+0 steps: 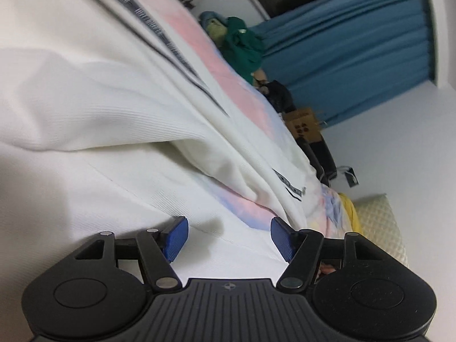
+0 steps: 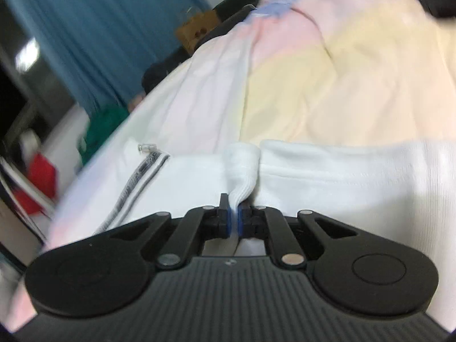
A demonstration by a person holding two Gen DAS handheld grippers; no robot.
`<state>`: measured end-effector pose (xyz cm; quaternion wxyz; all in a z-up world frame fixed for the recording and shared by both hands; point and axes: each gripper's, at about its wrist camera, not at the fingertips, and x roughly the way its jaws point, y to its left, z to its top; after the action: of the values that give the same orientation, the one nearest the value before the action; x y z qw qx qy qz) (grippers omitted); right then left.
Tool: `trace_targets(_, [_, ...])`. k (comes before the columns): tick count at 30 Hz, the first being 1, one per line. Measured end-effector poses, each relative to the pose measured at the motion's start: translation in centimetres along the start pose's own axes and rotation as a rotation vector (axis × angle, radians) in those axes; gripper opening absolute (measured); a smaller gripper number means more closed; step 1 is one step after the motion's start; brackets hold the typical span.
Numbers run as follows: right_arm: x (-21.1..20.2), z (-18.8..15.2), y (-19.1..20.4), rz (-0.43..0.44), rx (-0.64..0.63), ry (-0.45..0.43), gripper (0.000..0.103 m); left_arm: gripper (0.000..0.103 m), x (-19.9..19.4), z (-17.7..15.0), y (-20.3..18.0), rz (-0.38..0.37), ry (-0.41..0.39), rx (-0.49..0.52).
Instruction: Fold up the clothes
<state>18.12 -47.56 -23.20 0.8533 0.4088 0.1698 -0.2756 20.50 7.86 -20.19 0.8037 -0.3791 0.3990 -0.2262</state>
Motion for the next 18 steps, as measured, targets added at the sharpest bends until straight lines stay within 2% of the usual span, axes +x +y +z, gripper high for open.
trace_targets(1, [0.0,0.0,0.2,0.006,0.013,-0.005,0.008,0.066,0.4,0.0,-0.2,0.007,-0.004,0.016])
trace_targets(4, [-0.6,1.0,2.6,-0.006,-0.061,-0.025,0.008,0.067,0.5,-0.2,-1.4,0.033,-0.019,0.073])
trace_targets(8, [-3.0,3.8,3.5,0.097,-0.001,-0.122,0.007,0.067,-2.9,0.9,-2.7,0.065,-0.053,0.109])
trace_targets(11, [-3.5,4.6,4.0,0.11,-0.046,-0.145,0.007,0.067,-3.1,1.4,-5.0,0.212,-0.1,0.319])
trace_targets(14, [-2.3,4.0,4.0,0.071,-0.085,-0.118,0.007,0.067,-1.6,1.3,-8.1,0.432,-0.113,0.67])
trace_targets(16, [-1.8,3.7,3.4,0.04,-0.099,-0.095,0.007,0.064,0.8,0.5,-9.1,0.543,-0.096,0.844])
trace_targets(18, [-1.9,3.6,2.5,0.024,-0.095,-0.082,0.007,0.064,1.7,-0.2,-9.6,0.606,-0.085,0.938])
